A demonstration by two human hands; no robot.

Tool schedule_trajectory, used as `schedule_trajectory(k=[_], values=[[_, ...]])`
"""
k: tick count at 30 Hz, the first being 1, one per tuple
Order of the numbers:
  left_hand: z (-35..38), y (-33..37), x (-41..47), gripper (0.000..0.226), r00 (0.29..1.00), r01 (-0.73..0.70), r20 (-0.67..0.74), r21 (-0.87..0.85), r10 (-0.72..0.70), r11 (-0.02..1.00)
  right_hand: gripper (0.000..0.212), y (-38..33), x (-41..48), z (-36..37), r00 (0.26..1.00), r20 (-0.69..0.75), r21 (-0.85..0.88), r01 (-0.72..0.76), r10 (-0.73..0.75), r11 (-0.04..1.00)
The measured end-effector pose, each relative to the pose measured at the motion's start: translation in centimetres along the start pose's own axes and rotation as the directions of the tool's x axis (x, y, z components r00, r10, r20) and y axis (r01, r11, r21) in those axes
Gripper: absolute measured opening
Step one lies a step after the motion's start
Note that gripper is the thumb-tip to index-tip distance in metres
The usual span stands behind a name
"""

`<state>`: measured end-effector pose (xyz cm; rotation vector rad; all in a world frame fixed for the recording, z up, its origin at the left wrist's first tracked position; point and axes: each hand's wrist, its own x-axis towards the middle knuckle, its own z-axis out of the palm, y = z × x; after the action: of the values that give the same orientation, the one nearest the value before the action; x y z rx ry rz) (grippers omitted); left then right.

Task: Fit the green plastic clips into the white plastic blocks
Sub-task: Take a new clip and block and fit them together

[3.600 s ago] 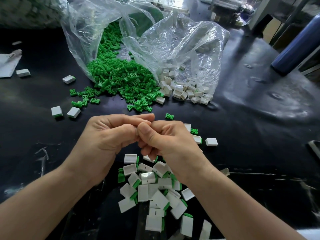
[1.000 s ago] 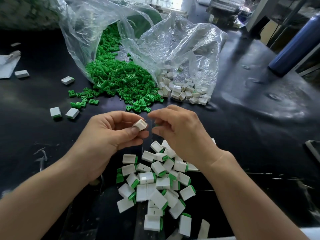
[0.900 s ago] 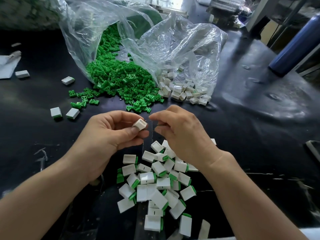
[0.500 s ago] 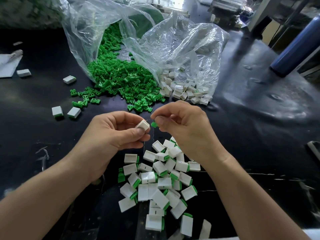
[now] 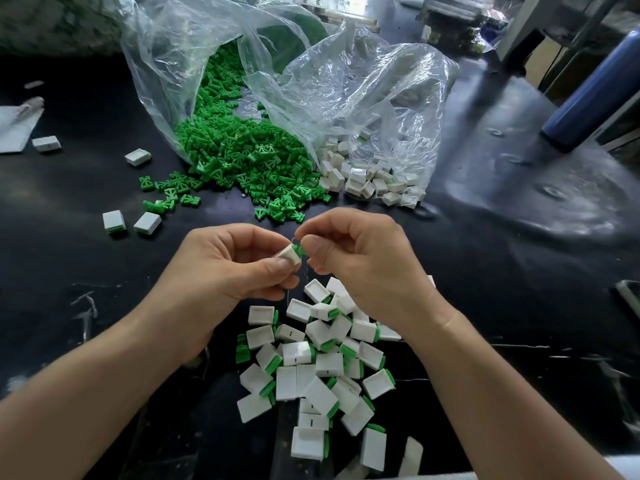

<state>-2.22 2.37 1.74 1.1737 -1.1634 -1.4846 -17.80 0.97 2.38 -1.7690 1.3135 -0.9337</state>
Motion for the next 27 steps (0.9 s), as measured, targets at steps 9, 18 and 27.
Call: schedule_trajectory(k=[9,18,27], values=[[-0.1,0.1,0.0,0.017,1.000,-0.010,-0.011,0.057,0.011,0.998,0.023,-0.7,-0.3,0.0,0.985,0.169,-0.282,0.027,0.022,0.959],[-0.5,0.1,-0.5,0.019,0.994,-0.104,0.052,0.219,0.095,0.970,0.019,-1.4,-0.7,-0.1,0.946,0.293,-0.472,0.269,-0.138,0.840],[-0.4,0.1,-0.7,0.008,0.983,-0.172,0.114,0.330,0.141,0.928,0.022,-1.5,-0.7,0.0,0.910,0.382,-0.551,0.365,-0.162,0.750]])
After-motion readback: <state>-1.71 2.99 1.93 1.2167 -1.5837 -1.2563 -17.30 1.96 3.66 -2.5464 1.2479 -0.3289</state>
